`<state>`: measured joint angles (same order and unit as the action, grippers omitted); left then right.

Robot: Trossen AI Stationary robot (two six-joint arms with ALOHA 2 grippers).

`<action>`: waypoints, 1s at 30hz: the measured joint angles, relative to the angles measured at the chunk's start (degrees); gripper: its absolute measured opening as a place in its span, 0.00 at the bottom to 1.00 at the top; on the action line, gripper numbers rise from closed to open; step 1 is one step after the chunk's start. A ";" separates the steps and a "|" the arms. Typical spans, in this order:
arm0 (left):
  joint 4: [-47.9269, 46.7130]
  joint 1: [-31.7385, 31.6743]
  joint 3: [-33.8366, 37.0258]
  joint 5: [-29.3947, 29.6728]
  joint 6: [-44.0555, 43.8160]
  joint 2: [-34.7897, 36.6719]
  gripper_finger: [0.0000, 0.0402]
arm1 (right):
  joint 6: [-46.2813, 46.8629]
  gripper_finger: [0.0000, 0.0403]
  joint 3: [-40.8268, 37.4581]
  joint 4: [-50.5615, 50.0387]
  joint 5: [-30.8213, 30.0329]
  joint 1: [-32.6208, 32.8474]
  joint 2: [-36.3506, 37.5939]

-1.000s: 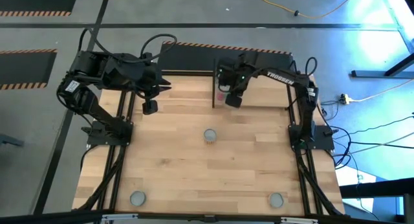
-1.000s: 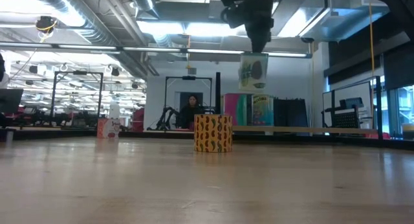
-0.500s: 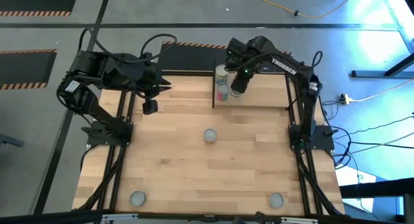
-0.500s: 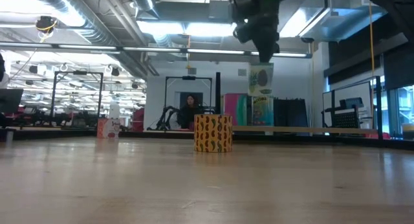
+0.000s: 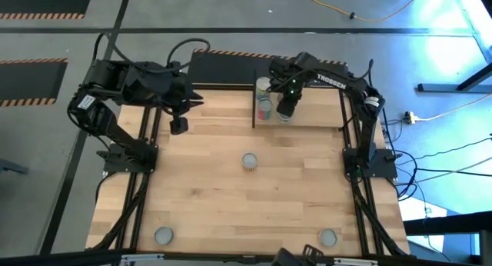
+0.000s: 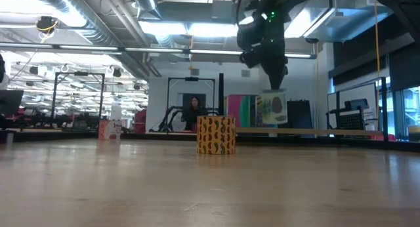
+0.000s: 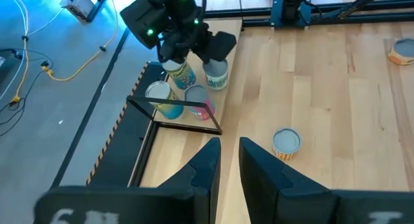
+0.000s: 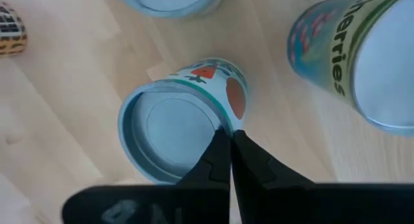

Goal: Pick and place cans onto a shelf
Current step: Put the canned mixed vegetables on the shelf

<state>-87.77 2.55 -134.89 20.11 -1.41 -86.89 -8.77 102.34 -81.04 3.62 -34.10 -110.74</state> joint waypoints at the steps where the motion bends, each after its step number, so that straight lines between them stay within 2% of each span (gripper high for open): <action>1: -0.01 -0.19 0.00 0.01 0.00 0.00 0.13 | -0.09 0.00 -0.57 0.62 -0.06 -0.03 0.00; 7: -0.02 -1.15 0.00 -0.02 0.02 0.00 0.13 | -0.38 0.00 -2.90 3.85 -0.85 -0.27 0.00; 15: -0.01 -1.17 0.00 -0.02 0.04 0.00 0.13 | 0.74 0.03 -3.27 5.36 -6.32 -0.29 0.00; 25: -0.02 -1.17 0.00 -0.02 0.07 0.00 0.13 | 0.82 0.04 -3.27 4.94 -6.59 -0.29 0.00; 30: 0.00 -1.17 0.00 -0.02 0.07 0.00 0.13 | 1.06 0.09 -3.30 4.79 -6.84 -0.29 -0.02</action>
<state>-87.77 1.39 -134.89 20.09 -1.34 -86.89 -7.70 99.04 -76.25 -3.22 -34.39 -110.76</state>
